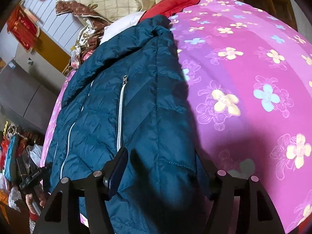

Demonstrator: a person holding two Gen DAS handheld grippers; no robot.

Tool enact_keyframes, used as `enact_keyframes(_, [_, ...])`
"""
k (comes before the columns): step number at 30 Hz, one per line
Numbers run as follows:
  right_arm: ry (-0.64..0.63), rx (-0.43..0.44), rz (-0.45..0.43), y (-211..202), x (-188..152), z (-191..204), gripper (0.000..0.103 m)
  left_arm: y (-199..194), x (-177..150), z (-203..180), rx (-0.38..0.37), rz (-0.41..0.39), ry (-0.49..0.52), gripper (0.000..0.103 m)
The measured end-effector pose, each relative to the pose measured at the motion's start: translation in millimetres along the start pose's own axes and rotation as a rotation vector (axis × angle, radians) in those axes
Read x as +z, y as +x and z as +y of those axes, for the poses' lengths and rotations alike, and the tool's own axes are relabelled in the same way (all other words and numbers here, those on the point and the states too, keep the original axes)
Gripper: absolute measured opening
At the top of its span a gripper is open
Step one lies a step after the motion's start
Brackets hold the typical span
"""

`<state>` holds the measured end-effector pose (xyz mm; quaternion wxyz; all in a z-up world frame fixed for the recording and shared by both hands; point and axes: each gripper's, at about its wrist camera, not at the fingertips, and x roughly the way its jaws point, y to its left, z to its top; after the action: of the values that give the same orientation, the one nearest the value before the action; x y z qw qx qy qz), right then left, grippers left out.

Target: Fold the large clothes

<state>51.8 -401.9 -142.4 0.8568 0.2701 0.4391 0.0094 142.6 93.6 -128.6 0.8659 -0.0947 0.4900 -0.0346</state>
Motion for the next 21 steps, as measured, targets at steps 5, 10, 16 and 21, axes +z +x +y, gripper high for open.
enact_keyframes(5, [0.001,0.0,-0.006,0,-4,1,0.064,-5,-7,-12,0.07,-0.022,0.043,0.056])
enact_keyframes(10, [-0.006,0.006,-0.037,-1,-7,2,0.065,-6,-11,-16,0.097,-0.024,0.059,0.056])
enact_keyframes(16, [-0.055,-0.011,-0.05,1,-13,12,0.079,-6,-13,-18,0.103,-0.022,0.06,0.056])
enact_keyframes(21, [-0.078,-0.041,-0.097,2,-20,18,0.08,-7,-15,-20,0.112,-0.024,0.065,0.056])
